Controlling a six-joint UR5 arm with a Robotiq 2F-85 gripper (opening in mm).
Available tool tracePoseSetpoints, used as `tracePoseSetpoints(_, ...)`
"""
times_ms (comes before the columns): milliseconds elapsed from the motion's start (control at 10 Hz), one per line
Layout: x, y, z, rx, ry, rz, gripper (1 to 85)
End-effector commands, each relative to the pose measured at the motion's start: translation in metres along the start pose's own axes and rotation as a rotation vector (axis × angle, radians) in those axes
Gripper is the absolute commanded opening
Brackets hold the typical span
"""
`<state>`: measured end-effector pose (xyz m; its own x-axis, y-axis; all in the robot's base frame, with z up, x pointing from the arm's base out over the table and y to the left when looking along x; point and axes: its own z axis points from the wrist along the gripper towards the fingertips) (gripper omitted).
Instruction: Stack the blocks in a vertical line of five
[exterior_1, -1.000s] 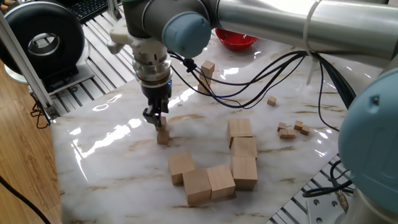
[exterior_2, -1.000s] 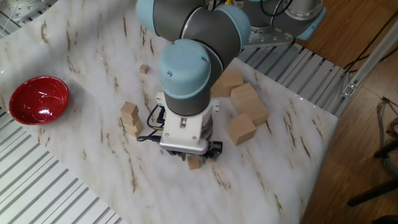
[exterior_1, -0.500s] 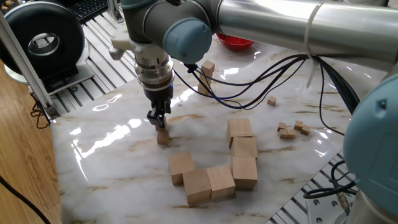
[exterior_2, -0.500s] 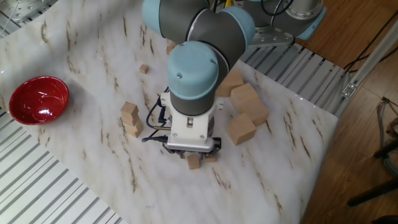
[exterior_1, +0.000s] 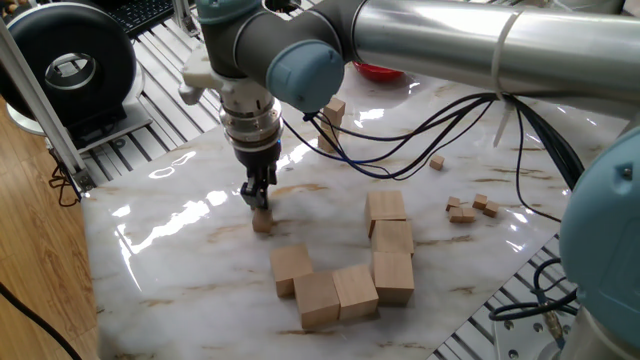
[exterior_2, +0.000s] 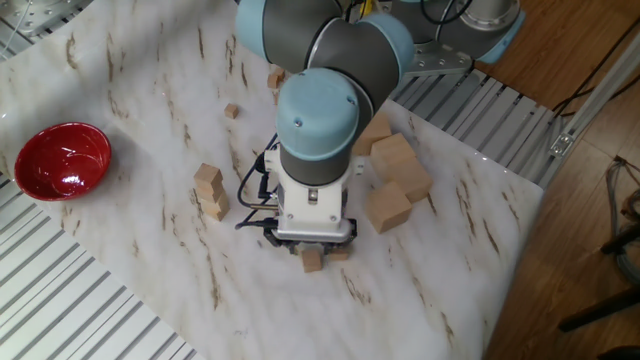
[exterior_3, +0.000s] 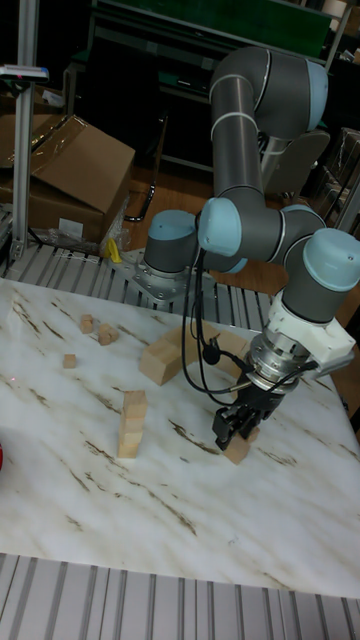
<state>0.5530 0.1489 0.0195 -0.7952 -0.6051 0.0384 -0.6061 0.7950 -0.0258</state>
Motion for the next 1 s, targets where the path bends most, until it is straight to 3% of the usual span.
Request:
tracePoseSetpoints(0, -0.002, 0.003, 0.000, -0.001, -0.006, -0.003, 52.3)
tracePoseSetpoints(300, -0.004, 0.002, 0.005, 0.003, -0.009, 0.000, 51.7)
tracePoseSetpoints(400, -0.010, 0.004, 0.007, 0.000, -0.035, 0.015, 51.7)
tracePoseSetpoints(500, -0.011, 0.004, 0.008, 0.002, -0.035, 0.018, 51.0)
tracePoseSetpoints(900, -0.016, 0.004, 0.007, -0.001, -0.056, 0.092, 27.0)
